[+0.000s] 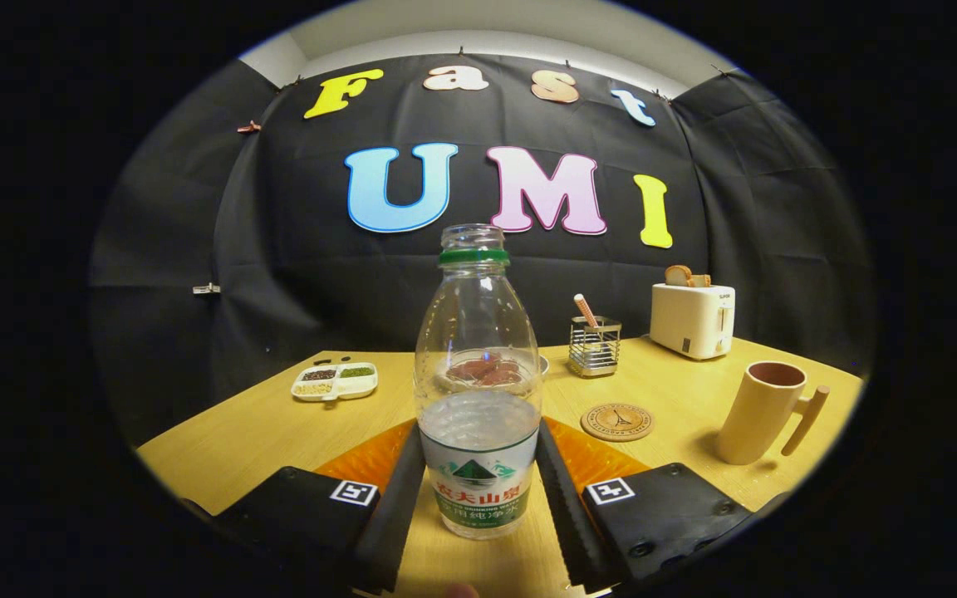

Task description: Take the bottle from table, then pour the juice into the cup, finally place the bottle on the coaster

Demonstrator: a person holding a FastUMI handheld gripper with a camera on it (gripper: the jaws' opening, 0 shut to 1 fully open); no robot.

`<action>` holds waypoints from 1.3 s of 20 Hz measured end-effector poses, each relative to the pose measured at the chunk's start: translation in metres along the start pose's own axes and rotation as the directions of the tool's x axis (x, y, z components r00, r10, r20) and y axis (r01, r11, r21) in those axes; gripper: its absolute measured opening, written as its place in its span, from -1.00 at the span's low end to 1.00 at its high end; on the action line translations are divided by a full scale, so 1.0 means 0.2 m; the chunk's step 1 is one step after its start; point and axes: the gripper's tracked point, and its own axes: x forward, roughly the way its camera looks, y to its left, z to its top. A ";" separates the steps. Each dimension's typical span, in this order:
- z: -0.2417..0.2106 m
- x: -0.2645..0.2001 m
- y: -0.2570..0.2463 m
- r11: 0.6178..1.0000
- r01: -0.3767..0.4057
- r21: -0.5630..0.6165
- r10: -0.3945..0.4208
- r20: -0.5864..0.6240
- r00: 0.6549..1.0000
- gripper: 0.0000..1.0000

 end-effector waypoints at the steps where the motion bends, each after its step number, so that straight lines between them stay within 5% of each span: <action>1: 0.00 0.00 -0.01 1.000 0.003 0.006 -0.003 -0.012 1.000 0.51; 16: 0.35 -0.10 -0.18 0.941 0.033 0.337 -0.009 -0.073 0.997 0.50; 26: 0.37 -0.08 -0.41 0.773 0.042 0.633 0.033 -0.107 0.994 0.50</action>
